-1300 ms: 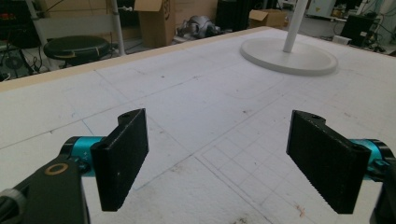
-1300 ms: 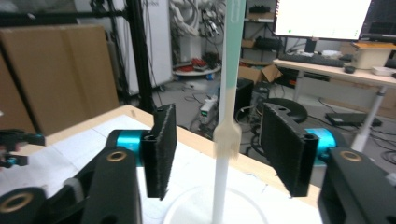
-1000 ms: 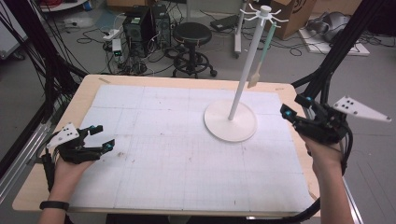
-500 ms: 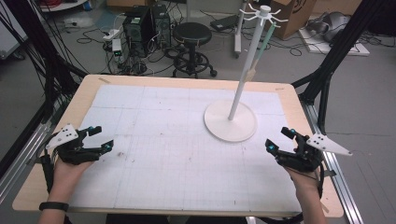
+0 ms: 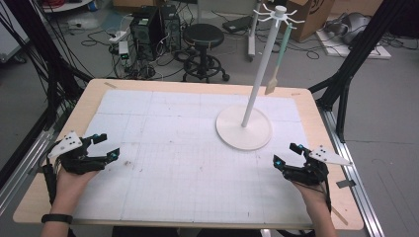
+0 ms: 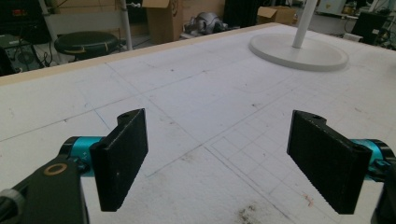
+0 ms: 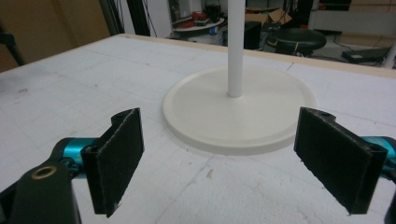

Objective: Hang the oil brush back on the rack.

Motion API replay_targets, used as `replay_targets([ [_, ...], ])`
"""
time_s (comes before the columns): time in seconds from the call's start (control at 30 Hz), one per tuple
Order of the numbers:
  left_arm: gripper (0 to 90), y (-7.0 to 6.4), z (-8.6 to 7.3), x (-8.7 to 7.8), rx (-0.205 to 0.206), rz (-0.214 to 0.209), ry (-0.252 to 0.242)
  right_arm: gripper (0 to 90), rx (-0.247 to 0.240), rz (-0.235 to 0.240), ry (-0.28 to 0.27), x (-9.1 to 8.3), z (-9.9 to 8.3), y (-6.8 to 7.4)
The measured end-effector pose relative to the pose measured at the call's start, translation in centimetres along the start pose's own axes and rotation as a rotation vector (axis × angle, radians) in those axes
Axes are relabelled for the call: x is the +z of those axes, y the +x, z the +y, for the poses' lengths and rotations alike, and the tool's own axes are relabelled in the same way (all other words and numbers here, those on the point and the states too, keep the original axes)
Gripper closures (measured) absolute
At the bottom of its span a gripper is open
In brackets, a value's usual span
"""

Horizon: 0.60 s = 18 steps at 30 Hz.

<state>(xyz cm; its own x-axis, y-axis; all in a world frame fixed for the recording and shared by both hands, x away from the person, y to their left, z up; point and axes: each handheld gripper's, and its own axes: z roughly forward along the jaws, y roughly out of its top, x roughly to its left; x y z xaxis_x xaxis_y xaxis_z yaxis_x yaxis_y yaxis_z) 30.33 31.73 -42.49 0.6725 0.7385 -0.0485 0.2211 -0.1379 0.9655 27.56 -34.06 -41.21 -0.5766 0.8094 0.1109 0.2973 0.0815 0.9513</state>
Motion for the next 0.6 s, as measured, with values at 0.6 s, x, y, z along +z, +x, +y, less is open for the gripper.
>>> replay_targets([
  [0.6,21.0,0.04,-0.02,0.02,0.0,0.002,0.001,14.4,0.006,-0.005,0.028,0.44,-0.78,-0.33],
])
